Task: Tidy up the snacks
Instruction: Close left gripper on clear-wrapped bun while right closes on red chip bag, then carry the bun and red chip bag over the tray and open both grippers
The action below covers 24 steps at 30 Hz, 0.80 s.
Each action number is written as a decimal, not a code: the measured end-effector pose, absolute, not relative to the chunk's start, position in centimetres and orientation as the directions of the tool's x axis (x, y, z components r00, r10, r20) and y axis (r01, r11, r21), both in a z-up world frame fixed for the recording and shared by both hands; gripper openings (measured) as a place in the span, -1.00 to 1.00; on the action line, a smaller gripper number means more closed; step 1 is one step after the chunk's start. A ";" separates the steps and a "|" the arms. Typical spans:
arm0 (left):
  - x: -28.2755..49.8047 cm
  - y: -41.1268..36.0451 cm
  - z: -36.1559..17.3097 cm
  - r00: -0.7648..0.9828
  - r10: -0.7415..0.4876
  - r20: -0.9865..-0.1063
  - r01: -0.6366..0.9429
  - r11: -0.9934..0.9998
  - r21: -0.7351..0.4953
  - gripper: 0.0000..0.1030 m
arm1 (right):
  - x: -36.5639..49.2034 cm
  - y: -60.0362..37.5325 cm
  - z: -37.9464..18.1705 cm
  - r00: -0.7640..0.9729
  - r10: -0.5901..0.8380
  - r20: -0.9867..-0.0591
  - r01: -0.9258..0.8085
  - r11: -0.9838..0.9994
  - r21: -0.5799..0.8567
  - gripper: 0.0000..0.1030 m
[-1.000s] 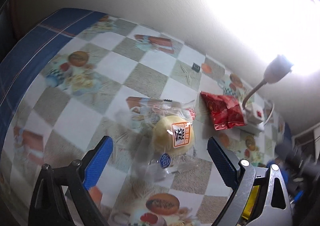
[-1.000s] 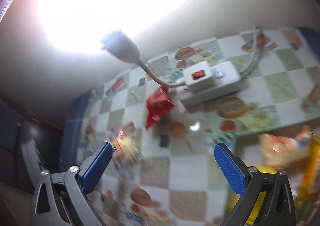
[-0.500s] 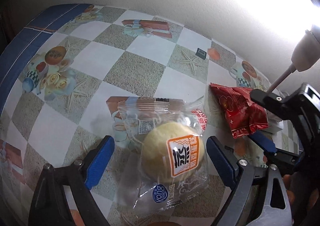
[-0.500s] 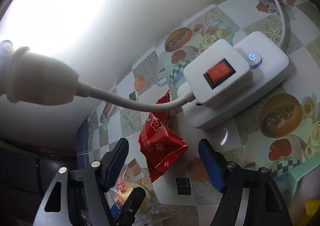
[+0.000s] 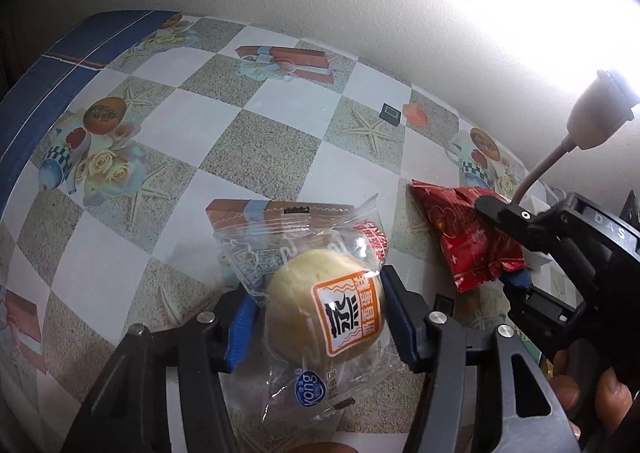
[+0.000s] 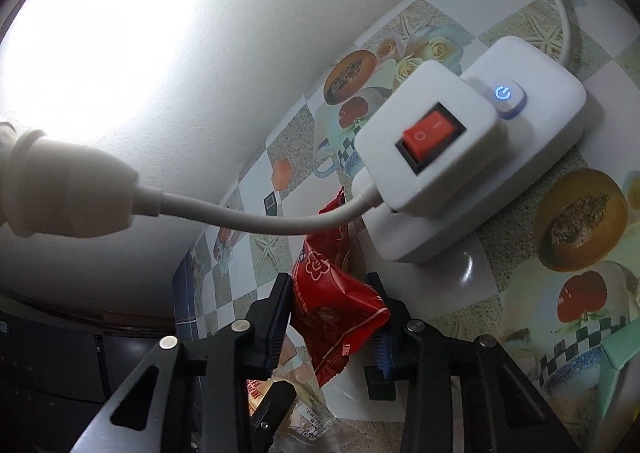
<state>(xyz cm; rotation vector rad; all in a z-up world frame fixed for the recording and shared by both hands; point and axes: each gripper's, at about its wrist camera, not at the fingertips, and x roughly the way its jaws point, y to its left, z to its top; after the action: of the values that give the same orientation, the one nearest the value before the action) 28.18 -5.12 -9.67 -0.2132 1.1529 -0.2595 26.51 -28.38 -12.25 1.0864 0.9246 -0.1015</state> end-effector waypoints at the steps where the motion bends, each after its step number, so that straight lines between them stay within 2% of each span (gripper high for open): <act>1: 27.9 -4.9 -9.6 0.382 -0.306 -0.872 0.087 0.951 -0.296 0.13 | 25.8 -28.5 -12.0 0.641 0.360 -0.678 0.485 0.494 0.721 -0.24; 9: 22.6 -4.2 -7.9 0.373 -0.316 -0.872 0.069 0.947 -0.314 0.11 | 18.7 -29.3 -8.1 0.692 0.374 -0.618 0.416 0.493 0.764 -0.24; 17: 15.5 -8.5 -3.5 0.365 -0.378 -0.851 0.176 0.925 -0.335 0.11 | 6.6 -31.9 -2.5 0.716 0.140 -0.684 0.497 0.587 0.640 -0.24; 24: 10.0 -14.0 -2.1 0.313 -0.439 -0.843 0.319 0.884 -0.342 0.11 | -0.8 -34.5 -1.3 0.666 -0.013 -0.746 0.604 0.596 0.529 -0.22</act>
<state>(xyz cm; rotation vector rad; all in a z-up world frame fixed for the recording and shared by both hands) 10.02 -14.04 -2.13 -0.1193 1.1493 -0.5009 -0.77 -34.52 -1.29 0.8697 0.7722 -0.4032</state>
